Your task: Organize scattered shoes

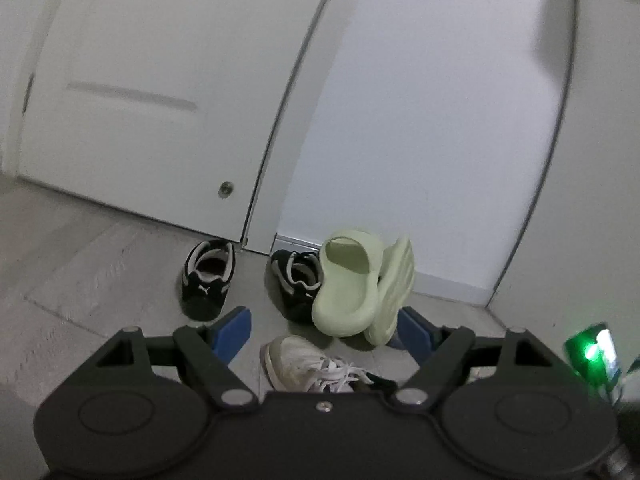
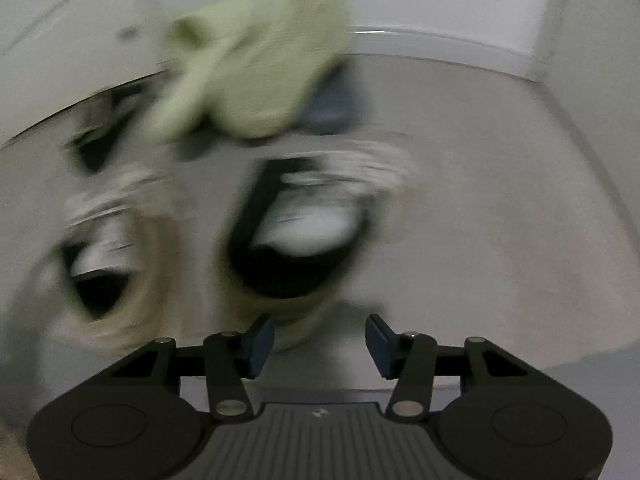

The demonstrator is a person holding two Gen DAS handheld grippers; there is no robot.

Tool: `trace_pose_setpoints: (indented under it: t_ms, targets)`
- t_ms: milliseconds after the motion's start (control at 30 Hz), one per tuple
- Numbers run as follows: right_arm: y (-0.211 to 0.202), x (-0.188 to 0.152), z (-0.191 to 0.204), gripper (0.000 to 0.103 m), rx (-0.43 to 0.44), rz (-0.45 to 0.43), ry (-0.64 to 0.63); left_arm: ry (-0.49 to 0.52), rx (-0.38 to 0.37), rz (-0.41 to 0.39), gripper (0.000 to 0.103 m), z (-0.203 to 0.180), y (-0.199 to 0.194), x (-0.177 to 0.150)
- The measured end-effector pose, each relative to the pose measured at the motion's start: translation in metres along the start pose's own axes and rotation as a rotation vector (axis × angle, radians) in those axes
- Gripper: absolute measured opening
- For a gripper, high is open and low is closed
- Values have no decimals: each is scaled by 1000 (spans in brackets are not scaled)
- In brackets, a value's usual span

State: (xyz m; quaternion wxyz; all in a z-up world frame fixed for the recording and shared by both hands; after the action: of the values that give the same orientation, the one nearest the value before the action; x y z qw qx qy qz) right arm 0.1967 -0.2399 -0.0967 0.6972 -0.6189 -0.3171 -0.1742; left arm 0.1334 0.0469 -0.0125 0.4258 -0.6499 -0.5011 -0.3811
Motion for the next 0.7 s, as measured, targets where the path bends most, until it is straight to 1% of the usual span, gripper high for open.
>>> trace_pose_setpoints:
  t_ms: [100, 167, 267, 300, 333, 367, 400, 433, 533, 600, 633, 667, 700]
  targets:
    - [7, 2, 20, 53, -44, -6, -128, -32, 21, -17, 81, 6, -3, 4]
    - [6, 3, 26, 53, -33, -15, -145, 3, 36, -39, 81, 7, -8, 10]
    - [-16, 6, 26, 54, 23, -92, -71, 50, 60, -74, 81, 9, -17, 21]
    - [-29, 4, 31, 57, 73, -129, -48, 55, 60, -79, 81, 10, -19, 24]
    - [-40, 2, 36, 63, 118, -161, -28, 58, 60, -82, 81, 11, -20, 26]
    - [-39, 1, 40, 64, 136, -160, -33, 60, 61, -85, 82, 12, -21, 29]
    - [-40, -8, 54, 64, 191, -145, -60, 59, 64, -88, 82, 15, -21, 32]
    - [-36, -8, 59, 64, 194, -140, -66, 59, 63, -89, 82, 16, -21, 33]
    - [-18, -25, 85, 63, 216, -80, -110, 58, 64, -89, 82, 20, -21, 33]
    - [-5, -31, 92, 62, 191, -52, -107, 60, 71, -86, 82, 22, -20, 31]
    - [1, -34, 95, 55, 178, -41, -108, 65, 77, -83, 82, 23, -19, 30]
    - [5, -34, 100, 52, 160, -50, -124, 69, 82, -80, 82, 23, -18, 28]
    - [8, -33, 104, 51, 142, -59, -140, 79, 91, -75, 82, 24, -17, 26]
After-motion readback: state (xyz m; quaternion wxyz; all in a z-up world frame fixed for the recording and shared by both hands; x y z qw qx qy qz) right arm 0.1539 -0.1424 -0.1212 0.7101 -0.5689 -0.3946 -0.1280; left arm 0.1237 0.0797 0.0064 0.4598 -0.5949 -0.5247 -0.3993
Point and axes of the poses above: each gripper's, at about its wrist camera, not at the fingertips, and y roughly the way its jaws point, z to its left, x to its top, the point moved 6 cm from there along y, roughly the way its jaws point, and after that the axes turned 8 degrees about -z, right-handed, at the moved point
